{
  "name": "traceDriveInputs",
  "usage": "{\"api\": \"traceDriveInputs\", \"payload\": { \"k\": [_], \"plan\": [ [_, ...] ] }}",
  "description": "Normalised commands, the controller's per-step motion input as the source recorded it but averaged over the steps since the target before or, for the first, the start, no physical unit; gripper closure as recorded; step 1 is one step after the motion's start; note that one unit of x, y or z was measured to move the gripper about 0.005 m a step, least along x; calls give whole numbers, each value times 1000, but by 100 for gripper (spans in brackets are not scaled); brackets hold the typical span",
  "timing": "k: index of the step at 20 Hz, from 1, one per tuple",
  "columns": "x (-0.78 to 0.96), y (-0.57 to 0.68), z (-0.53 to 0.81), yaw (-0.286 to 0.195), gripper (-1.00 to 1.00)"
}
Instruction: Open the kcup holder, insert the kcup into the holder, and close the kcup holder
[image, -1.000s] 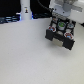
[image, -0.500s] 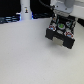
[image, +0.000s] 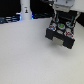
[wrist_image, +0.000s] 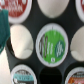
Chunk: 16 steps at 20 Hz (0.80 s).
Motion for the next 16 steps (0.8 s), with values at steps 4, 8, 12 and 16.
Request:
{"api": "traceDriveInputs", "payload": {
  "k": [4, 8, 12, 16],
  "plan": [
    [757, -419, 165, 3, -100],
    [726, -347, 12, 24, -100],
    [678, -273, -126, 46, -100],
    [554, -120, -209, 46, -100]
  ]
}}
